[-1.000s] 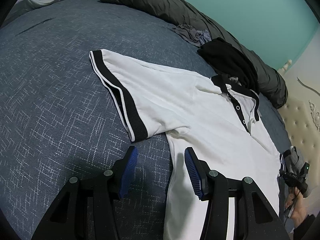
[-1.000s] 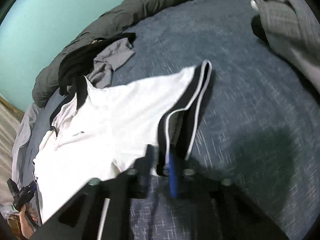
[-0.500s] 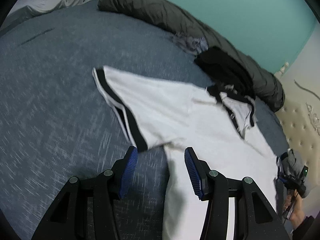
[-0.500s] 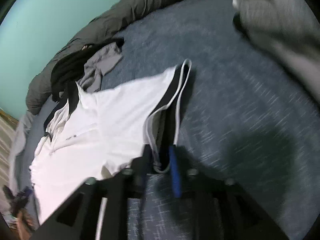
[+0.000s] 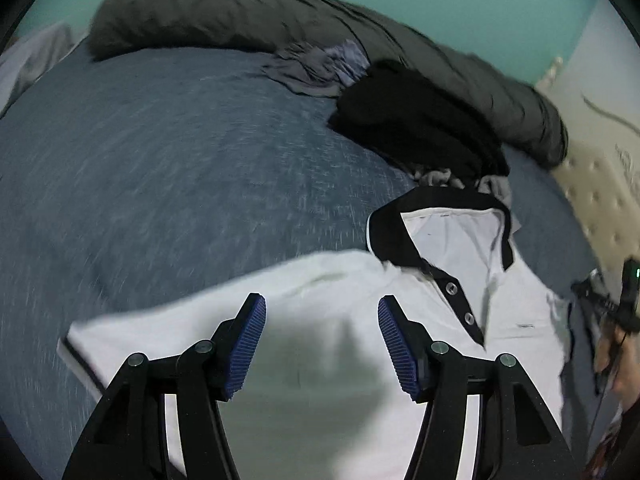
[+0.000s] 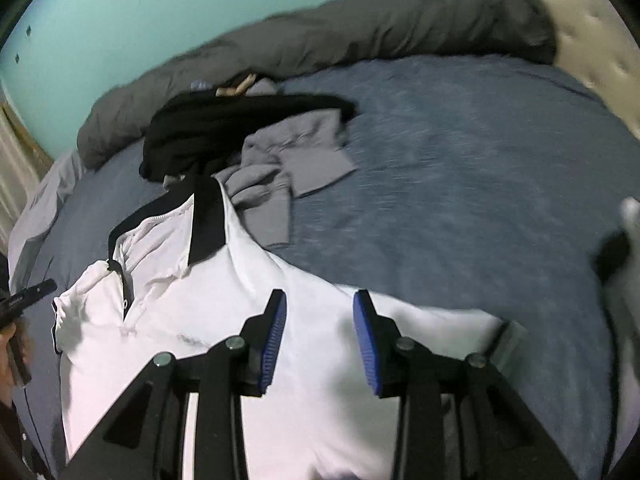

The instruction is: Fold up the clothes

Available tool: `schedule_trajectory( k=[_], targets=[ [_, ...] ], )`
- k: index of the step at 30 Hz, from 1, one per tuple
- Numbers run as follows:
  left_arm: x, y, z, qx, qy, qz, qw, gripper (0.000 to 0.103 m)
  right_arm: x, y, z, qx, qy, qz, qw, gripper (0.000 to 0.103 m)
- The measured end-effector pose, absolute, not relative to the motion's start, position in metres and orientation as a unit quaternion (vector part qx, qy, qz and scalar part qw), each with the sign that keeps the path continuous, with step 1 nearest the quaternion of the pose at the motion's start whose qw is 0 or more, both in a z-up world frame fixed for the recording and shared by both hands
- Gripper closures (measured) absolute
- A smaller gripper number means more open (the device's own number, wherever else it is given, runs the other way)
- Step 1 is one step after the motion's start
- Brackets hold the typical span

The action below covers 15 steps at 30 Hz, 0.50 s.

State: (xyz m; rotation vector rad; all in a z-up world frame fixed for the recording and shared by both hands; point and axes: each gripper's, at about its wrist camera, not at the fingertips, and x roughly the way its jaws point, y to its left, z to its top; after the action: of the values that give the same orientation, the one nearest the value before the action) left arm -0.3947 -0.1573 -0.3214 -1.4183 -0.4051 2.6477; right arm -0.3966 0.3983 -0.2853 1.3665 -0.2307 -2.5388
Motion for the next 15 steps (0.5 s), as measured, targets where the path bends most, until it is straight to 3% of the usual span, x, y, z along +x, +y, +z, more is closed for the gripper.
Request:
schedule_trajectory(
  k=[15],
  targets=[
    [-0.455,-0.151,-0.369,-0.527,-0.072,0.842,0.096,0.045,-0.473,0.332,-0.333,0.547,-0.005,-0.82,0.171,0.068]
  ],
)
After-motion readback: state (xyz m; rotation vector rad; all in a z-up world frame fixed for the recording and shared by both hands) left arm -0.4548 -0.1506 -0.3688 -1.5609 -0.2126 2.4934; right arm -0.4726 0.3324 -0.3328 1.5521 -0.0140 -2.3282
